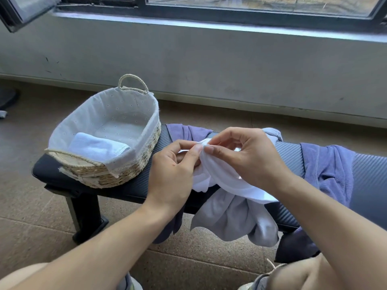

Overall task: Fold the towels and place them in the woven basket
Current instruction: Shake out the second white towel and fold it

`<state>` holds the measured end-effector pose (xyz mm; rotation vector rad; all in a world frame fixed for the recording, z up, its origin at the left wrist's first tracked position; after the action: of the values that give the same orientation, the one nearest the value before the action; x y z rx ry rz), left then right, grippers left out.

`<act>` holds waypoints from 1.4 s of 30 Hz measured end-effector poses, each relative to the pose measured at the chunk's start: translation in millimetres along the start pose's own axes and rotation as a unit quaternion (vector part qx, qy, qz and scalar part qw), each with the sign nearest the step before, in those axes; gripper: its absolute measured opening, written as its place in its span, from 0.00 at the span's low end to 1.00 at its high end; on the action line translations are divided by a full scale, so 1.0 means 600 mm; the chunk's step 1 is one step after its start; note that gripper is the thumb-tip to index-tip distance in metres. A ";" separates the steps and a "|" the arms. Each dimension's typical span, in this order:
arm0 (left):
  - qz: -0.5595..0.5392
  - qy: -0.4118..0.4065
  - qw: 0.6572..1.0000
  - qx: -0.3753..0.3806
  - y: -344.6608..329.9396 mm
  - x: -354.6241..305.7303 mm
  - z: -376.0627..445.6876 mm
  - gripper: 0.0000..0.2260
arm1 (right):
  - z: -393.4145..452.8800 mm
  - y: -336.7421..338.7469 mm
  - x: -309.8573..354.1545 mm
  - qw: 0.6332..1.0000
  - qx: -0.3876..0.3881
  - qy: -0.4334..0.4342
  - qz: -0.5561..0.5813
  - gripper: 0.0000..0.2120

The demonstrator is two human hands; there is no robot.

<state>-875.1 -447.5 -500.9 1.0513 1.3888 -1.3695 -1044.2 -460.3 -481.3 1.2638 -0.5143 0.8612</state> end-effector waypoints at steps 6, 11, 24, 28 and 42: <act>0.024 -0.005 0.999 0.023 -0.001 0.002 -0.003 0.09 | -0.001 -0.001 0.002 0.999 -0.019 0.002 -0.034 0.04; 0.030 0.008 0.999 0.033 -0.002 0.004 -0.007 0.10 | -0.001 -0.005 0.000 0.998 -0.024 0.014 -0.047 0.04; 0.282 0.063 0.951 0.108 0.022 0.012 0.012 0.05 | 0.018 0.028 -0.054 0.978 -0.002 -0.060 -0.199 0.06; 0.429 0.070 0.885 0.169 0.028 0.022 0.002 0.03 | 0.023 0.032 -0.086 0.967 0.017 -0.116 -0.226 0.07; 0.579 0.103 0.768 0.253 0.035 0.024 -0.015 0.03 | 0.049 -0.069 -0.076 0.959 0.104 -0.092 -0.246 0.14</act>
<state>-858.5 -438.3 -519.7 1.9873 0.2199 -0.6404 -1035.2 -503.7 -532.9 1.5869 -0.2364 0.3842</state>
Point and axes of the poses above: each hand's wrist, its own z-axis towards the middle knuckle, its own y-axis out of the back of the hand, x = y × z, the point moved 2 cm from there along z, towards the middle knuckle, and after that the axes turned 12 degrees about -z, right-handed, at the moved point
